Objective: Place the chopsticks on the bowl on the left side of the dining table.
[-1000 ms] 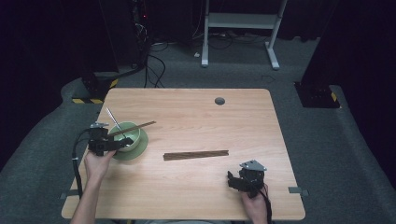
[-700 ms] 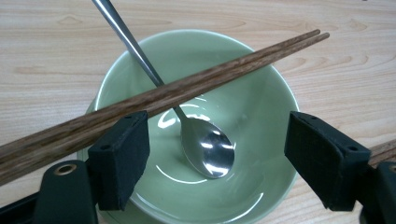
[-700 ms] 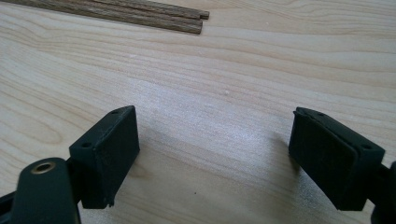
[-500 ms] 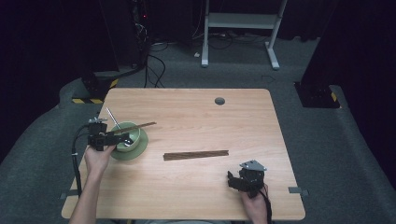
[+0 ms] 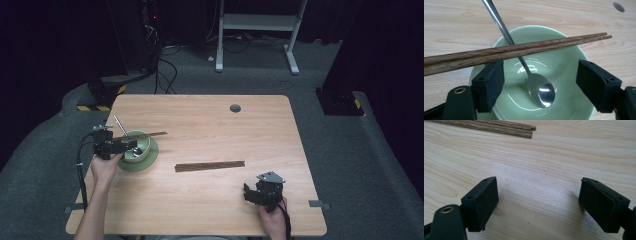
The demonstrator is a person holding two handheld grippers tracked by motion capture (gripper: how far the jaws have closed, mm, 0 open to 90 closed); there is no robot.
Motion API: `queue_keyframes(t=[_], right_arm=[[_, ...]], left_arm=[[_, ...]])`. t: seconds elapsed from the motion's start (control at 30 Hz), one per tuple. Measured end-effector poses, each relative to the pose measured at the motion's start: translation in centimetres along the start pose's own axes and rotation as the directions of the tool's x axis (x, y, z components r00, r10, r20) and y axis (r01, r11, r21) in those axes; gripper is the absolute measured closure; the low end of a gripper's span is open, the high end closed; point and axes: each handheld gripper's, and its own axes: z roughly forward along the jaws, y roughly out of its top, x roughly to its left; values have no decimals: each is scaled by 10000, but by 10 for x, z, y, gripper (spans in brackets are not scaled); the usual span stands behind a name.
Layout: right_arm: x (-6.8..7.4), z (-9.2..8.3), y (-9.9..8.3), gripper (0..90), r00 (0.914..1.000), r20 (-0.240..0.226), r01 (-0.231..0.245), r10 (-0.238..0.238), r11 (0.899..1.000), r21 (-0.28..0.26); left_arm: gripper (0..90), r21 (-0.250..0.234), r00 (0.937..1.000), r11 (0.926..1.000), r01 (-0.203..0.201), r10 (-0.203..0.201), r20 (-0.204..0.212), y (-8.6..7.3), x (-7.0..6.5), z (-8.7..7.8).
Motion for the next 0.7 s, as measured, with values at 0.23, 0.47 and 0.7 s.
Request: queue_keyframes(t=[0.23,0.47,0.7], right_arm=[[0,0,0,159,10000,0,-1,1,10000,0],[0,0,0,159,10000,0,1,-1,10000,0],[0,0,0,159,10000,-1,-4,4,10000,1]], left_arm=[[227,25,10000,10000,68,-68,8,0,1,4],[228,-63,10000,10000,52,-52,-2,0,2,6],[231,-198,9997,9995,227,-226,77,1,4,8]])
